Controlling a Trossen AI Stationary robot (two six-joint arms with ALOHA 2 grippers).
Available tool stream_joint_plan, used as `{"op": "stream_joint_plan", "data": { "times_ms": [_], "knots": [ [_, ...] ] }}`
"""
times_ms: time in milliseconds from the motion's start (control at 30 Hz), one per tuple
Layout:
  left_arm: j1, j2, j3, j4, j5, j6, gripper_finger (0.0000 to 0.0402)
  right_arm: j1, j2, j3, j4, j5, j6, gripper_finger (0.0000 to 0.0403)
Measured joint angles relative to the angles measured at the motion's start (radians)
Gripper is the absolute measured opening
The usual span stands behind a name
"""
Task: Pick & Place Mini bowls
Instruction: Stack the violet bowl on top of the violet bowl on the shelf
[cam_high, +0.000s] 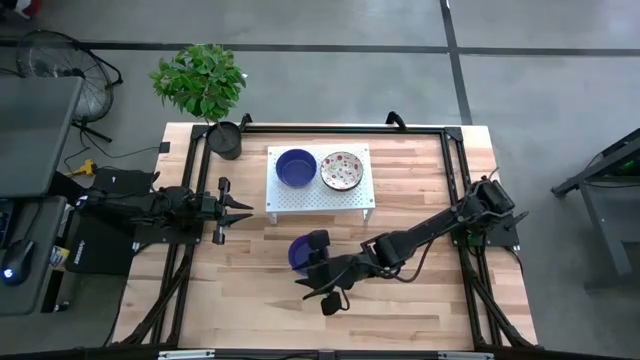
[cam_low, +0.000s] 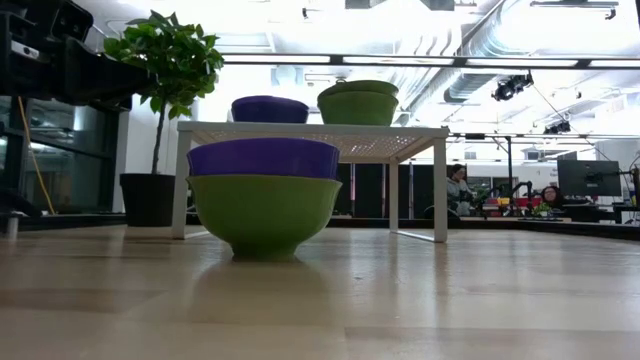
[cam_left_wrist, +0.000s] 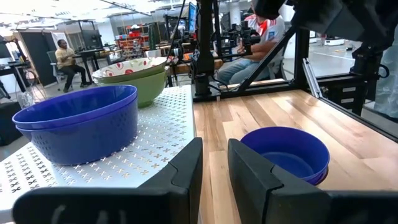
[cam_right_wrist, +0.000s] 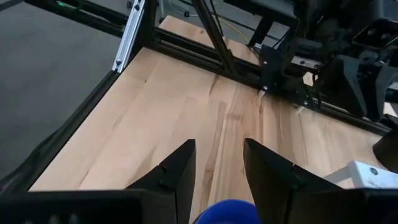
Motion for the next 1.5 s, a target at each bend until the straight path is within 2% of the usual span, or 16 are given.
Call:
{"op": "stream_joint_plan", "data": {
  "times_ms": [733, 1000, 1167, 1400, 1500],
  "knots": [
    [0.0, 0.0, 0.0, 0.0, 0.0, 0.0, 0.0072, 0.023, 0.045, 0.0, 0.048, -0.029, 0.002, 0.0124],
    [0.0, 0.0, 0.0, 0.0, 0.0, 0.0, 0.0072, 0.061, 0.054, 0.001, 0.029, -0.101, -0.037, 0.0124],
    [0.0, 0.0, 0.0, 0.0, 0.0, 0.0, 0.0072, 0.068, 0.054, 0.055, -0.111, -0.107, -0.041, 0.0124],
    [0.0, 0.0, 0.0, 0.0, 0.0, 0.0, 0.0072, 0.066, 0.07, 0.172, -0.383, -0.04, -0.039, 0.0124],
    [0.0, 0.0, 0.0, 0.0, 0.0, 0.0, 0.0072, 0.063, 0.105, 0.203, -0.436, -0.033, -0.038, 0.0124]
  ]
}}
